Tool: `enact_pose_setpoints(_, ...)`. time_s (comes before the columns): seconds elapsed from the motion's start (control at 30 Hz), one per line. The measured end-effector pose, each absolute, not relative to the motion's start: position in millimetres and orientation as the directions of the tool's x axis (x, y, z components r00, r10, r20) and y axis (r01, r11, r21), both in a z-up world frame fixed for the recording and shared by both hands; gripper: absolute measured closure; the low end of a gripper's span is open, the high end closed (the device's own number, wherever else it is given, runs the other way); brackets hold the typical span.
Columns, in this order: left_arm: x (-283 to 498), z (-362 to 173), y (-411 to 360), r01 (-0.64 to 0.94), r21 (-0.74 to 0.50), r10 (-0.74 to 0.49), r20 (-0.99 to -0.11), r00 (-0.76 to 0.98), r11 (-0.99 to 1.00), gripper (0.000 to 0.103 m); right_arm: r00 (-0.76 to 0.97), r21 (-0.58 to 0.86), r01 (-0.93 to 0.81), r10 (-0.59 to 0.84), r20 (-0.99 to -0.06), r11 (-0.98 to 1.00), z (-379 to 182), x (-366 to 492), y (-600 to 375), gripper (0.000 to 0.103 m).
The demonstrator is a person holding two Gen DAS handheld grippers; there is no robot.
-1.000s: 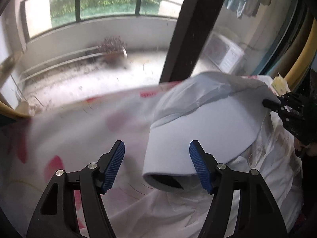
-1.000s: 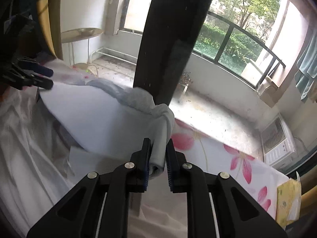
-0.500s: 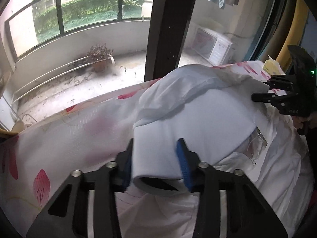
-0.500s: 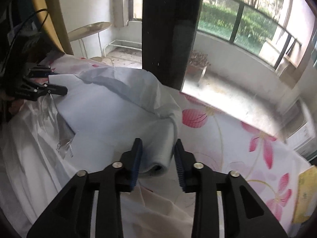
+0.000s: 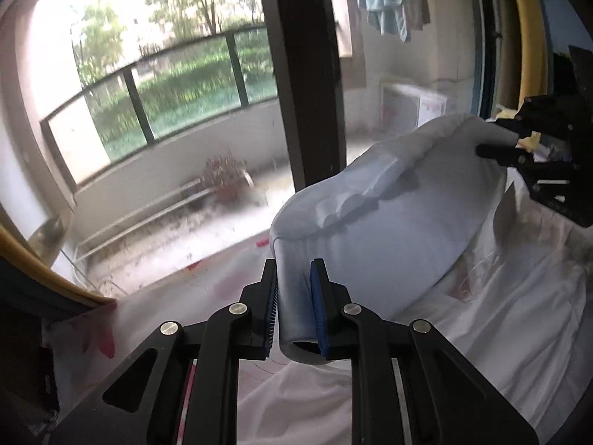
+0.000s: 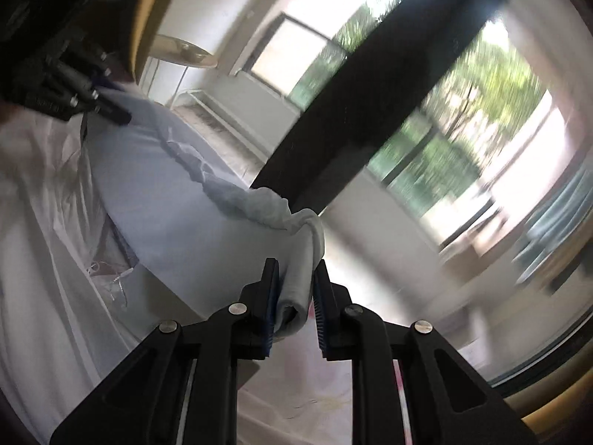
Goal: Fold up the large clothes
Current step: 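Fold the held collar end over the jacket body with both grippers, then open them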
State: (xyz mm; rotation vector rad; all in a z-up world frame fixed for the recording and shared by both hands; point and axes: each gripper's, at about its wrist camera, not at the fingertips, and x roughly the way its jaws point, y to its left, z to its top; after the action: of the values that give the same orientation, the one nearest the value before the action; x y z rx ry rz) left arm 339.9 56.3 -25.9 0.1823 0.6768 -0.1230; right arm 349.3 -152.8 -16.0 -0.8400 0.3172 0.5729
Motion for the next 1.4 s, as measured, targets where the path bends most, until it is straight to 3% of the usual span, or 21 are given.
enact_pose_setpoints(0.13,316,-17,55,0.163,0.116,-0.062,-0.598,0.799,0.98,0.084,0.835,-0.647,-0.55,0.345,-0.428,0.529,-13,328,-154,0.085)
enact_pose_setpoints(0.67,249,-17,40,0.246,0.095,-0.15,-0.571,0.807,0.965,0.084,0.762,-0.482,-0.64,0.418,-0.494,0.598,-9,275,-199,0.084)
enact_pose_setpoints(0.83,233,-15,40,0.264,0.094,-0.169,-0.556,0.814,0.96,0.084,0.79,-0.512,-0.609,0.407,-0.458,0.606,-15,262,-207,0.085)
enact_pose_setpoints(1.17,265,-15,32,0.207,0.162,-0.099,-0.507,0.856,0.965,0.084,0.854,-0.596,-0.518,0.342,-0.392,0.613,-10,289,-172,0.085)
enact_pose_setpoints(1.4,301,-35,35,0.161,0.19,-0.04,-0.522,0.852,0.969,0.084,0.877,-0.628,-0.477,0.284,-0.389,0.614,-30,318,-158,0.085)
